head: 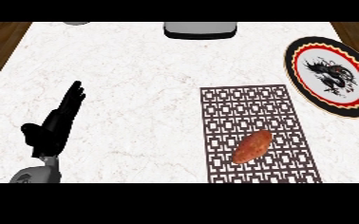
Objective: Pick the bell pepper from the placemat and place it in the plate
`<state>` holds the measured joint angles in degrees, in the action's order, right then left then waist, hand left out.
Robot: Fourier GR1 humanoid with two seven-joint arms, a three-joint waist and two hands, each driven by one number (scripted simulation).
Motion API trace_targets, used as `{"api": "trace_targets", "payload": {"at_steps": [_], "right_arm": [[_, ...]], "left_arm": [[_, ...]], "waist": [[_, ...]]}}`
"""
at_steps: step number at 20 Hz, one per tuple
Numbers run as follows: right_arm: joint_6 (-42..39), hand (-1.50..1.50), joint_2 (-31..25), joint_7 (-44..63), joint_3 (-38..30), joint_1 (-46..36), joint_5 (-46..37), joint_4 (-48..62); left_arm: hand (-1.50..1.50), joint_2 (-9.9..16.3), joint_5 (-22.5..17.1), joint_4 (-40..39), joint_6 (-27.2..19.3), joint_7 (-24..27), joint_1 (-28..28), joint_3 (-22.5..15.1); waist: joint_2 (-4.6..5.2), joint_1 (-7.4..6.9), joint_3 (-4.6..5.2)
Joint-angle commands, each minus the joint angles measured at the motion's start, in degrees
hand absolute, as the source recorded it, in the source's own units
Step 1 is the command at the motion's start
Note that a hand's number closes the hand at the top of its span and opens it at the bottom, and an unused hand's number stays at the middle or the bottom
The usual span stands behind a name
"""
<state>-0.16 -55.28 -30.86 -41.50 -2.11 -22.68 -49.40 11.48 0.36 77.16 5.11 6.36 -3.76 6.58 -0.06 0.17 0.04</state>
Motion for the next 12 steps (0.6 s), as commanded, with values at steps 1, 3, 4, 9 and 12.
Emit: {"api": "trace_targets", "payload": {"at_steps": [1,3,4,9,12], "right_arm": [[-1.3,1.5,-0.8,2.4,0.5,-3.2,1.1,-1.8],[-4.2,1.5,0.9,8.0,2.0,-2.6,1.9,-10.0],[-1.3,1.5,3.2,10.4,5.2,-5.5,-0.4,-9.3],[-5.3,1.5,2.7,16.1,9.7,-10.4,-0.9,-13.6],[-4.9,1.5,1.3,12.1,13.0,-19.6,-2.8,0.3]], "left_arm": [[0.0,-1.7,0.7,4.9,-1.0,-1.7,2.4,-1.5],[0.0,-1.0,1.1,-0.5,-0.6,0.8,0.9,-0.5],[0.0,-1.3,1.2,4.6,-0.6,-2.1,2.3,-1.7],[0.0,-0.1,-0.2,1.5,1.2,0.1,0.7,0.3],[0.0,-1.2,1.8,0.3,0.8,-0.6,-0.4,-1.9]], "waist": [[0.01,-0.41,-0.04],[-0.01,0.02,0.03],[0.01,-0.54,-0.01],[0.0,-0.4,0.01],[0.29,-1.29,-0.08]]}}
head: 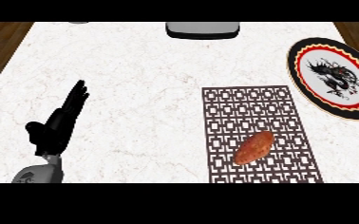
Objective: Pick the bell pepper from the placemat and place it in the plate
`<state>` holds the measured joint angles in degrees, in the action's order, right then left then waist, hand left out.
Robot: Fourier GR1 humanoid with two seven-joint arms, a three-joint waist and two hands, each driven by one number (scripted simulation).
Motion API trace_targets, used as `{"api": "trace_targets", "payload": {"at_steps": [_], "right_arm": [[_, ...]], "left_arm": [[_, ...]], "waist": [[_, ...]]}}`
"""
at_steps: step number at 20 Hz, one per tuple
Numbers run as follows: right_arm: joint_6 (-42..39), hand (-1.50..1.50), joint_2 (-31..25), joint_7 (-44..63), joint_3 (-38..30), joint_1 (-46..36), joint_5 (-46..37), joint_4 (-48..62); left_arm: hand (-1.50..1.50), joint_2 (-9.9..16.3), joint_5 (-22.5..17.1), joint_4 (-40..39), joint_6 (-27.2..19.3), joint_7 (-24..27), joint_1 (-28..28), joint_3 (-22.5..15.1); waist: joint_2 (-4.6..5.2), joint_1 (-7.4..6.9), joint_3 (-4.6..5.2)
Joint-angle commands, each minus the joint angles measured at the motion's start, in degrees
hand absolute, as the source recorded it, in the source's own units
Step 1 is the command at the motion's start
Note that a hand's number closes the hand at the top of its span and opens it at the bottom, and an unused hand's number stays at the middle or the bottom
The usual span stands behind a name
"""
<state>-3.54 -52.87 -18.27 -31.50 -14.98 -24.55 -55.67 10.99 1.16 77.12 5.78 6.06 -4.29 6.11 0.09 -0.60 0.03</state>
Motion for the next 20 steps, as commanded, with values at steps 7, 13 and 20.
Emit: {"api": "trace_targets", "payload": {"at_steps": [7,13,20], "right_arm": [[5.6,1.5,7.5,-0.6,10.2,-15.4,-6.5,13.2],[10.5,1.5,13.0,2.7,13.0,-23.1,-9.5,19.7],[19.0,-1.5,16.2,7.0,8.2,-30.2,-7.6,31.4]], "left_arm": [[0.0,-0.3,0.0,1.6,-0.7,-2.5,-1.3,0.6],[0.0,-1.6,1.5,3.5,-1.1,-1.4,1.0,-1.1],[0.0,-0.6,1.4,0.4,-0.4,-0.9,-0.8,-0.1]], "waist": [[0.21,-0.64,-0.08],[0.17,-0.65,-0.08],[0.45,-1.17,-0.12]]}}
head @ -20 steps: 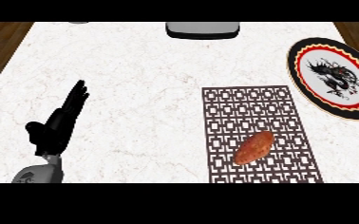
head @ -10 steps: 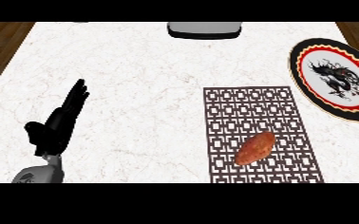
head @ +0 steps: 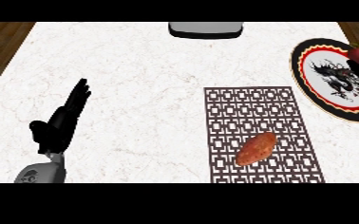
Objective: Pick the bell pepper from the placemat and place it in the plate
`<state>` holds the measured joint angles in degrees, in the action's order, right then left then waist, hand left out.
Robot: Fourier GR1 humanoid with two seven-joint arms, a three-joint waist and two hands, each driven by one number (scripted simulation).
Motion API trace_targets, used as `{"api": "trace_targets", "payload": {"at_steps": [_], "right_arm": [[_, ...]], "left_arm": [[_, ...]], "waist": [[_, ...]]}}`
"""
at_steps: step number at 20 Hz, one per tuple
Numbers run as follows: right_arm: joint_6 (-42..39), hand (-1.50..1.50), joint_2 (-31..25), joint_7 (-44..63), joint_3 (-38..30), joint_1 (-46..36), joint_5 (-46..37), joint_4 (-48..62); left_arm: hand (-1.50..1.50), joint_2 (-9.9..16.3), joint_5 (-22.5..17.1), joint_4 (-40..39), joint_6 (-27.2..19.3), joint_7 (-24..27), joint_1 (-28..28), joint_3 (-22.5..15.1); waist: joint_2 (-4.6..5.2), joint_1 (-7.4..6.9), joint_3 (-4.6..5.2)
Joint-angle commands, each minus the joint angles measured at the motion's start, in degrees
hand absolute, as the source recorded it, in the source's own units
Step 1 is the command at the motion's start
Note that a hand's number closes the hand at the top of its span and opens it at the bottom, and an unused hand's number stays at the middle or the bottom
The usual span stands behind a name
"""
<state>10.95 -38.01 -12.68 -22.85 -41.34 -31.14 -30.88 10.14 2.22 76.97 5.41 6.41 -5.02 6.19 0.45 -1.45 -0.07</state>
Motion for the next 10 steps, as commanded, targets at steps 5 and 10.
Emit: {"api": "trace_targets", "payload": {"at_steps": [5,10], "right_arm": [[0.9,-1.5,-0.8,0.7,-2.9,-6.7,1.5,13.1],[3.1,-1.5,-0.4,-7.4,-11.8,-4.0,10.8,10.9]], "left_arm": [[0.0,0.0,0.5,-2.2,0.6,2.8,0.2,0.0],[0.0,-0.6,0.6,0.8,0.1,0.0,1.1,-0.7]], "waist": [[0.18,-0.18,-0.03],[0.02,0.3,-0.12]]}}
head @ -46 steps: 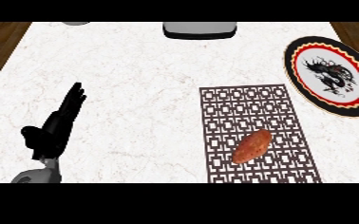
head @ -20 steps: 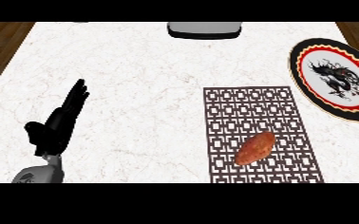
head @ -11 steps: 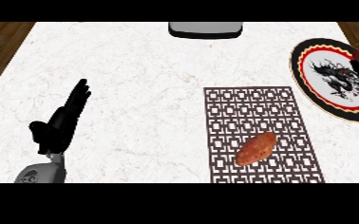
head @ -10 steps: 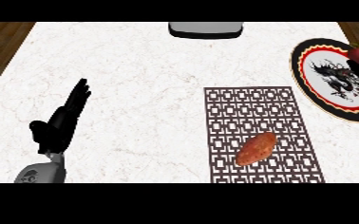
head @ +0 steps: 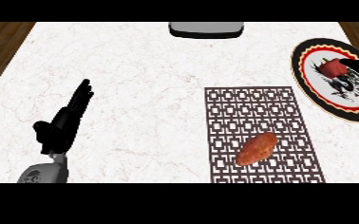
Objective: Pick the bell pepper from the placemat and place it in the plate
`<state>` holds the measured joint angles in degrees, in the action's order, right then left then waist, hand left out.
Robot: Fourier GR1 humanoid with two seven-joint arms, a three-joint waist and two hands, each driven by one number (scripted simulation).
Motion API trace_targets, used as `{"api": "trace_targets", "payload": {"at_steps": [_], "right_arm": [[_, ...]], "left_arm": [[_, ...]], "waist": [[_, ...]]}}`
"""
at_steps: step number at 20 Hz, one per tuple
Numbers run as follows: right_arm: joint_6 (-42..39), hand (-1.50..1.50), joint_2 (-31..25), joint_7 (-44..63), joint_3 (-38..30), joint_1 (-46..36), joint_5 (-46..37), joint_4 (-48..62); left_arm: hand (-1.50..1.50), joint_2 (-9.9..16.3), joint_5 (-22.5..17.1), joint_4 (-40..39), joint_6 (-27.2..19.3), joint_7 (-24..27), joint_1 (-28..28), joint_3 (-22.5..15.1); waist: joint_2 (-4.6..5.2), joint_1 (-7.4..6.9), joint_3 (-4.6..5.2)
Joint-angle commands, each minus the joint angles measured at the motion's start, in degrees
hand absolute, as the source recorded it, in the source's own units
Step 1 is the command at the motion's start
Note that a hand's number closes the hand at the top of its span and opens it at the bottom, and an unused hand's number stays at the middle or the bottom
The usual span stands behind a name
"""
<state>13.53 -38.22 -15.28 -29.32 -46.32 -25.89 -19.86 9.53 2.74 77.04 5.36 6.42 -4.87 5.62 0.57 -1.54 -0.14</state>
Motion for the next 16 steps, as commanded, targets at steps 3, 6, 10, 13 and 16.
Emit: {"api": "trace_targets", "payload": {"at_steps": [3,6,10,13,16], "right_arm": [[-3.4,-1.5,-3.3,-6.0,-10.2,2.0,10.8,-0.2],[-9.4,-1.5,-5.7,-8.0,-14.5,3.6,15.5,2.8],[-17.5,-1.5,-11.0,-12.1,-18.0,9.9,19.2,4.5],[-21.3,-1.5,-13.5,-15.6,-18.6,13.7,20.0,6.0],[-27.5,-1.5,-15.4,-19.8,-18.9,18.9,20.6,7.1]], "left_arm": [[0.0,0.9,-1.1,-0.6,0.8,0.8,0.8,1.5],[0.0,0.6,-1.4,1.2,1.1,-0.3,1.2,1.1],[0.0,0.7,-0.7,-2.1,0.7,2.6,0.7,1.6],[0.0,0.9,-1.2,0.3,0.8,0.3,0.2,1.7],[0.0,0.3,-0.9,0.4,1.0,1.3,2.2,1.1]], "waist": [[-0.27,1.12,0.01],[0.0,0.49,-0.13],[0.06,1.11,-0.08],[0.06,0.47,-0.13],[0.03,0.63,-0.16]]}}
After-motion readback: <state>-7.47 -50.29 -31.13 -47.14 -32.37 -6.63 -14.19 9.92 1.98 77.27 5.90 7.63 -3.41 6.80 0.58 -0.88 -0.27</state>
